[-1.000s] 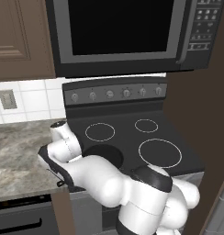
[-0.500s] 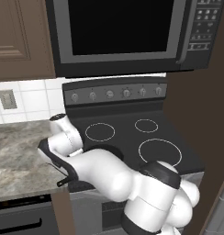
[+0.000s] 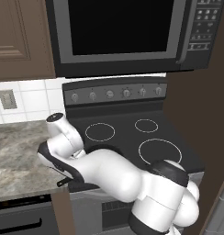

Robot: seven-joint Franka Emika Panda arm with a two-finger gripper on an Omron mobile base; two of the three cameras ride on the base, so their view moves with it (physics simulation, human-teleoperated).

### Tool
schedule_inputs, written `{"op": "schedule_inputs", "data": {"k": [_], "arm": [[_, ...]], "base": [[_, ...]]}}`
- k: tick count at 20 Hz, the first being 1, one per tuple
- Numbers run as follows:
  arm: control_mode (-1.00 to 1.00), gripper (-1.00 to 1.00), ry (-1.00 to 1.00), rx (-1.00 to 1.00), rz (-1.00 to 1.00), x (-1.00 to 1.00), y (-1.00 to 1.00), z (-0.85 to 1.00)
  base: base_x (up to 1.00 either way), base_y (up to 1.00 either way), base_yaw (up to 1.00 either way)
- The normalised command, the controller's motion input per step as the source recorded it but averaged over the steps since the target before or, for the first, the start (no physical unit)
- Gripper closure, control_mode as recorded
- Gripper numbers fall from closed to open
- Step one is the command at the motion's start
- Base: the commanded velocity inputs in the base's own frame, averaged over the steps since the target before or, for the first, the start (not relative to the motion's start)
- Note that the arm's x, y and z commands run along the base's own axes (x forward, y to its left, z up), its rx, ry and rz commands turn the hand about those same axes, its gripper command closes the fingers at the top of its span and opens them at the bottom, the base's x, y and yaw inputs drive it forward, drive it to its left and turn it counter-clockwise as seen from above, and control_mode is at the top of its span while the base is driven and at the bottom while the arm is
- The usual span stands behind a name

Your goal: Place the pan on the front left burner on the stove. Then place the tomato and the onion in the pan and turn on the front left burner.

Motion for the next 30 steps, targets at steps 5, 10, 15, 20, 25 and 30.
{"op": "schedule_inputs", "data": {"k": [5,10,15,20,25,30], "arm": [[-1.00,-1.00,-0.01,0.00,0.24,0.20,0.01,0.17],[-1.00,-1.00,0.00,0.00,0.17,0.29,0.08,0.18],[-1.00,-1.00,-0.03,0.00,0.10,0.36,0.22,0.16],[-1.00,-1.00,-0.08,-0.01,0.06,0.28,0.26,0.02],[-1.00,-1.00,-0.09,-0.02,0.02,0.30,0.08,0.00],[-1.00,-1.00,-0.06,0.00,0.00,0.48,0.00,0.00]], "base": [[0.00,0.00,0.00],[0.00,0.00,0.00],[0.00,0.00,0.00],[0.00,0.00,0.00],[0.00,0.00,0.00],[0.00,0.00,0.00]]}}
